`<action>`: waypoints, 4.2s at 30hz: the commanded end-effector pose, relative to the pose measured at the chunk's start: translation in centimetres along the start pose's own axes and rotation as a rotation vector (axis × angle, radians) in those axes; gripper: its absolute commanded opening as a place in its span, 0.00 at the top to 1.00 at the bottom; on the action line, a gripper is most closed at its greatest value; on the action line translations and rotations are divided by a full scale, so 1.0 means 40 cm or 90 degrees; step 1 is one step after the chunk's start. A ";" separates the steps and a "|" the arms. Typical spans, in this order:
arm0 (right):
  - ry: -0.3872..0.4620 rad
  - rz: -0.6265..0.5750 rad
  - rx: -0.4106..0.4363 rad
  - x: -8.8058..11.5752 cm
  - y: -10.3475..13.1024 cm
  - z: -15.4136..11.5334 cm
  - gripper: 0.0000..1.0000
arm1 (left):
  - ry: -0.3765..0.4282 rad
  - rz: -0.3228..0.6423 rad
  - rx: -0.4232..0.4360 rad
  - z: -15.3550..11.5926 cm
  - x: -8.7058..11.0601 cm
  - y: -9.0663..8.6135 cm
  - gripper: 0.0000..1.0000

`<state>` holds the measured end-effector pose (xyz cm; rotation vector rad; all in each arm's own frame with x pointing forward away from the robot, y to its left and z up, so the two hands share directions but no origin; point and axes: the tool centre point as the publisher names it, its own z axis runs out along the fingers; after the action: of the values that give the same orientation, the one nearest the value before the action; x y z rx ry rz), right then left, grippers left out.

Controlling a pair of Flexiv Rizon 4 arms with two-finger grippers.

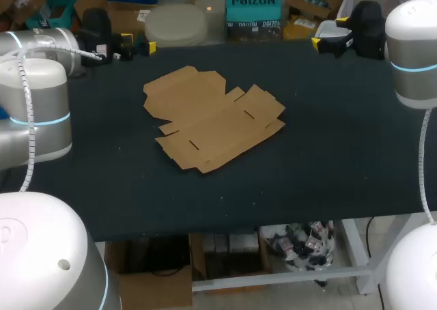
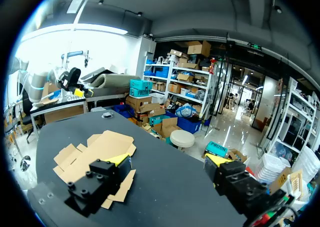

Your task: Assemble the packaging by folding the flat box into shape, placing the metal phone stand inside, and closing the box properly

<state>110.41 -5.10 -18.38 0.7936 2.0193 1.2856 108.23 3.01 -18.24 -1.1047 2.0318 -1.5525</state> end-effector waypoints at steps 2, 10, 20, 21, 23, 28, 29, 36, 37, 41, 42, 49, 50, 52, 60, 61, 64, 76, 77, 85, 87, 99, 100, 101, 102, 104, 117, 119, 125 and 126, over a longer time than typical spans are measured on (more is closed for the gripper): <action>-0.001 0.000 -0.002 0.001 -0.001 0.000 0.00 | 0.000 0.000 0.000 0.002 0.000 -0.001 0.00; -0.001 0.000 -0.002 0.001 -0.001 0.000 0.00 | 0.000 0.000 0.000 0.002 0.000 -0.001 0.00; -0.001 0.000 -0.002 0.001 -0.001 0.000 0.00 | 0.000 0.000 0.000 0.002 0.000 -0.001 0.00; -0.001 0.000 -0.002 0.001 -0.001 0.000 0.00 | 0.000 0.000 0.000 0.002 0.000 -0.001 0.00; -0.001 0.000 -0.002 0.001 -0.001 0.000 0.00 | 0.000 0.000 0.000 0.002 0.000 -0.001 0.00; -0.001 0.000 -0.002 0.001 -0.001 0.000 0.00 | 0.000 0.000 0.000 0.002 0.000 -0.001 0.00; -0.001 0.000 -0.002 0.001 -0.001 0.000 0.00 | 0.000 0.000 0.000 0.002 0.000 -0.001 0.00; -0.047 0.035 0.035 -0.003 -0.007 -0.009 0.00 | -0.058 -0.065 -0.019 -0.003 0.012 0.004 0.00; -0.064 0.035 0.049 -0.005 -0.011 -0.008 0.00 | -0.074 -0.085 -0.031 -0.005 0.015 0.008 0.00; -0.065 0.056 0.162 0.003 -0.031 -0.025 0.00 | -0.104 -0.174 -0.123 -0.012 0.029 0.027 0.00; -0.076 0.058 0.184 0.005 -0.036 -0.028 0.00 | -0.107 -0.203 -0.146 -0.014 0.031 0.033 0.00; -0.024 0.078 0.287 0.027 -0.062 -0.071 0.00 | -0.072 -0.307 -0.255 -0.038 0.053 0.073 0.00; -0.026 0.082 0.302 0.027 -0.064 -0.078 0.00 | -0.055 -0.314 -0.268 -0.042 0.060 0.079 0.00; -0.022 0.090 0.338 0.028 -0.075 -0.090 0.00 | -0.034 -0.328 -0.289 -0.052 0.071 0.090 0.00; -0.019 0.126 0.428 0.019 -0.112 -0.129 0.00 | -0.016 -0.376 -0.324 -0.076 0.082 0.106 0.00; -0.019 0.126 0.428 0.019 -0.112 -0.129 0.00 | -0.016 -0.376 -0.324 -0.076 0.082 0.106 0.00; -0.019 0.126 0.428 0.019 -0.112 -0.129 0.00 | -0.016 -0.376 -0.324 -0.076 0.082 0.106 0.00; -0.007 0.128 0.435 0.013 -0.113 -0.127 0.00 | -0.054 -0.393 -0.361 -0.074 0.101 0.102 0.00; -0.001 0.136 0.450 0.010 -0.114 -0.128 0.00 | -0.040 -0.385 -0.365 -0.082 0.110 0.105 0.00; 0.048 0.143 0.531 0.014 -0.130 -0.107 0.00 | -0.103 -0.469 -0.419 -0.110 0.133 0.142 0.00; 0.061 0.136 0.553 0.026 -0.133 -0.099 0.00 | -0.103 -0.483 -0.433 -0.121 0.142 0.156 0.00; 0.107 0.153 0.615 0.080 -0.179 -0.096 0.00 | -0.104 -0.526 -0.489 -0.144 0.159 0.231 0.00; 0.119 0.152 0.614 0.084 -0.184 -0.096 0.00 | -0.104 -0.528 -0.492 -0.146 0.163 0.239 0.00; 0.120 0.145 0.610 0.087 -0.189 -0.095 0.00 | -0.106 -0.533 -0.497 -0.148 0.164 0.245 0.00; 0.129 0.140 0.604 0.090 -0.192 -0.094 0.00 | -0.105 -0.536 -0.498 -0.151 0.166 0.251 0.00; 0.138 0.134 0.598 0.092 -0.197 -0.091 0.00 | -0.102 -0.540 -0.501 -0.156 0.170 0.259 0.00; 0.205 0.127 0.634 0.160 -0.218 0.008 0.00 | -0.105 -0.563 -0.504 -0.170 0.180 0.301 0.00; 0.218 0.127 0.639 0.169 -0.222 0.029 0.00 | -0.104 -0.563 -0.505 -0.174 0.183 0.304 0.00; 0.248 0.130 0.650 0.187 -0.242 0.077 0.00 | -0.105 -0.566 -0.506 -0.183 0.191 0.312 0.00; 0.248 0.130 0.650 0.188 -0.246 0.083 0.00 | -0.105 -0.563 -0.507 -0.183 0.193 0.313 0.00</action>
<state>105.26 -1.28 -29.21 1.2656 2.9176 0.5272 94.03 3.22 -26.24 -2.5870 2.2032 -0.8145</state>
